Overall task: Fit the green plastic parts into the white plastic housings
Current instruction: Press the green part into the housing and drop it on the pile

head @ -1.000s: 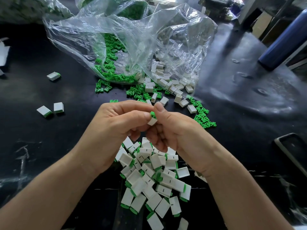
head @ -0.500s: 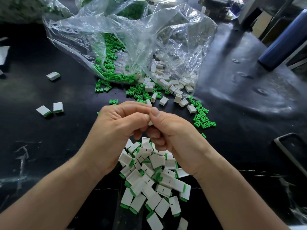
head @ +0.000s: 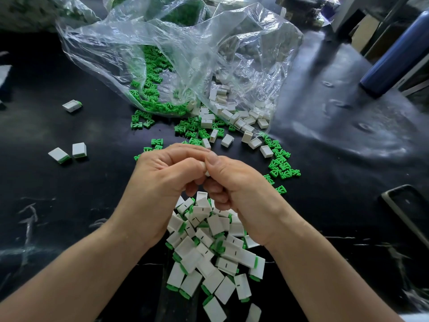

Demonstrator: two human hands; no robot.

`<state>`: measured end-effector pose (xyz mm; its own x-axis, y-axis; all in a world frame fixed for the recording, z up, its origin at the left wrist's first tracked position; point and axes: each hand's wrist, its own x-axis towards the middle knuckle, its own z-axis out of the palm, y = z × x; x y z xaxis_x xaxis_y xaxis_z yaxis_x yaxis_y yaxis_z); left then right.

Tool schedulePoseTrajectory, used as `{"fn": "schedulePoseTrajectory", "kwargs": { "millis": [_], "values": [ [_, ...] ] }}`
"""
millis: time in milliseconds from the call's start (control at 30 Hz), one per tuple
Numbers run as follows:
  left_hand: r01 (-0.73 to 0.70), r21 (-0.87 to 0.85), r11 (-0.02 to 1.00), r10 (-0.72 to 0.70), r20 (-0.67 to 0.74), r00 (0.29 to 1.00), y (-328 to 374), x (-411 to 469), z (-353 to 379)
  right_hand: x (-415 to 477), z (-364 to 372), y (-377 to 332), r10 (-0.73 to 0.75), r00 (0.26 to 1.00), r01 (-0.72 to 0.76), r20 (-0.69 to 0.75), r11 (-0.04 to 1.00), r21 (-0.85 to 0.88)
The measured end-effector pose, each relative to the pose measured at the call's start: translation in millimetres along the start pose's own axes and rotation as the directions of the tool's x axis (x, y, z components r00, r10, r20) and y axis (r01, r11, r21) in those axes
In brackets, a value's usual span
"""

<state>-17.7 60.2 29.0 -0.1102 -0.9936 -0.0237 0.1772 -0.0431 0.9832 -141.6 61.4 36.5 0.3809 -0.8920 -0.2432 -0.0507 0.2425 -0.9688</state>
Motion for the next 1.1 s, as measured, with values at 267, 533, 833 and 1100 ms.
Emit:
{"fn": "schedulePoseTrajectory", "kwargs": {
  "millis": [267, 533, 833, 1100],
  "values": [
    [0.018, -0.012, 1.0, -0.018, -0.012, 1.0, 1, 1, 1, 1, 3, 3, -0.043, 0.999, 0.043, -0.022, 0.999, 0.008],
    [0.095, -0.084, 0.992, -0.09, 0.069, 0.994, 6, 2, -3, 5, -13, -2, 0.106, 0.991, -0.118, 0.087, 0.983, 0.14],
    [0.123, -0.052, 0.991, -0.117, 0.104, 0.988, 8, 1, -3, 6, -15, -3, 0.138, 0.989, -0.144, 0.06, 0.985, 0.099],
    [0.136, -0.063, 0.989, -0.147, -0.227, 0.963, 10, 14, -16, 2, -20, -8, -0.001, 0.985, -0.04, -0.17, 0.97, -0.239]
  ]
}}
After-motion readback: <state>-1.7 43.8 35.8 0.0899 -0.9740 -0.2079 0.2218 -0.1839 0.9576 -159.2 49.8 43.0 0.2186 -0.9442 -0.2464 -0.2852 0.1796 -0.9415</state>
